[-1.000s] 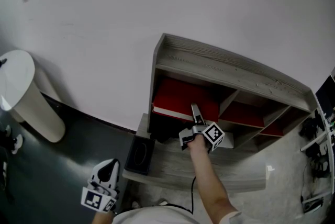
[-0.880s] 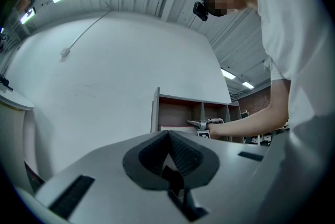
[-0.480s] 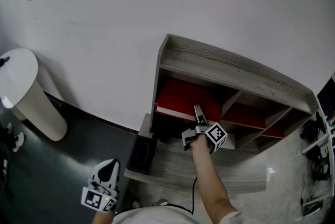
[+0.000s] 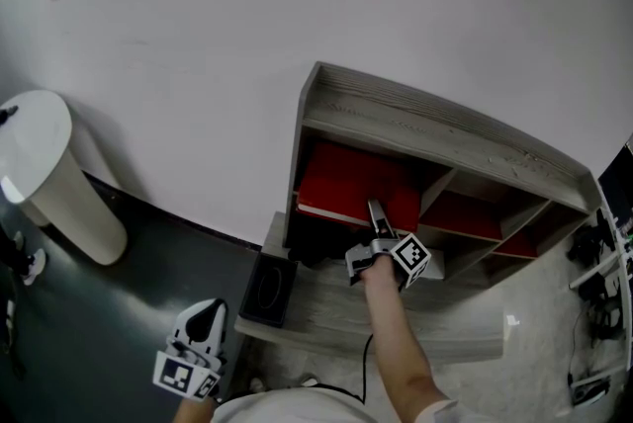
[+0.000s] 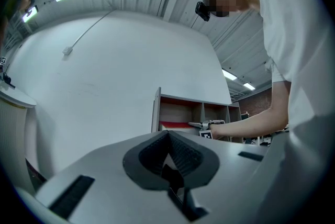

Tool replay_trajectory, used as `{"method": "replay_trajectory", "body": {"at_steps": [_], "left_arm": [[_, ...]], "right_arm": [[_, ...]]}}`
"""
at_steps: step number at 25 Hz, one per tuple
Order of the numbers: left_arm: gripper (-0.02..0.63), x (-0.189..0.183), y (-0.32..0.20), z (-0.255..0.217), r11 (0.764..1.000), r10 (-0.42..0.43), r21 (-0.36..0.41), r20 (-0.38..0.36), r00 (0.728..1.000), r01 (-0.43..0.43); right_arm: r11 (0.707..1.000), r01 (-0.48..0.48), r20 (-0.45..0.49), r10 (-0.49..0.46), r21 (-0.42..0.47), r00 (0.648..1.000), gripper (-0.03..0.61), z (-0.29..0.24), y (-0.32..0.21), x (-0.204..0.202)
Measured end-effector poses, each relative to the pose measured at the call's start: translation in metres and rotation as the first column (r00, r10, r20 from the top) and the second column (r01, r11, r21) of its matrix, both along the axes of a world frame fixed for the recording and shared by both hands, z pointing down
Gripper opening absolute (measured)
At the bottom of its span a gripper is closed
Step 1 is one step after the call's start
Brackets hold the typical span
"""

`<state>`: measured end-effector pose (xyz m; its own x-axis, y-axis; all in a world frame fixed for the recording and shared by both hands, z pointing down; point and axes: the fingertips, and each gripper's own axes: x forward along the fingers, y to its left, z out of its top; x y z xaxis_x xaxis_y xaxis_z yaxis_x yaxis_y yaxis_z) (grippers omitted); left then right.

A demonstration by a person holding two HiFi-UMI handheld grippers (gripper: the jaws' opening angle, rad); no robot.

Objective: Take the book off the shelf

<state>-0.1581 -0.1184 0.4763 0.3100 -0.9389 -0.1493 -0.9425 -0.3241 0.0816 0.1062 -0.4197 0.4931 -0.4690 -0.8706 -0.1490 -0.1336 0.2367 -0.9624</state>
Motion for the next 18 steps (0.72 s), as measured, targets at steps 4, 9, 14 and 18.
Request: {"method": "replay_trajectory", "body": {"at_steps": [4,9,14,18], "left_arm": [[0.017,-0.0018,0.0015,0.0009,1.0,-0.002,-0.002,-0.005,1.0,0.002],[0.017,-0.0001,0.0016,0.0008,1.0,0.005,-0.002,-0.006,1.0,-0.005],[0.017,0.003,0.0029,0.0018,1.0,0.01,-0.008,-0.007,1.0,-0.011],[0.017,0.0016,0.0035,0.0024,1.0,0.008,-0.008,-0.005,1.0,-0.008]], "right_arm": [[1.0,-0.006,0.01,0.007,-0.005,1.0,0.313,0.0025,0.0047,0.0004],[1.0,-0.001,0.015,0.001,-0.005,1.0,0.298,0.004,0.0051,0.0004],[1.0,0.008,0.011,-0.008,-0.006,1.0,0.284,0.0063,0.0075,0.0019],[1.0,0.004,0.018,-0.004,-0.002,1.0,0.276,0.0062,0.0079,0.0022]]}}
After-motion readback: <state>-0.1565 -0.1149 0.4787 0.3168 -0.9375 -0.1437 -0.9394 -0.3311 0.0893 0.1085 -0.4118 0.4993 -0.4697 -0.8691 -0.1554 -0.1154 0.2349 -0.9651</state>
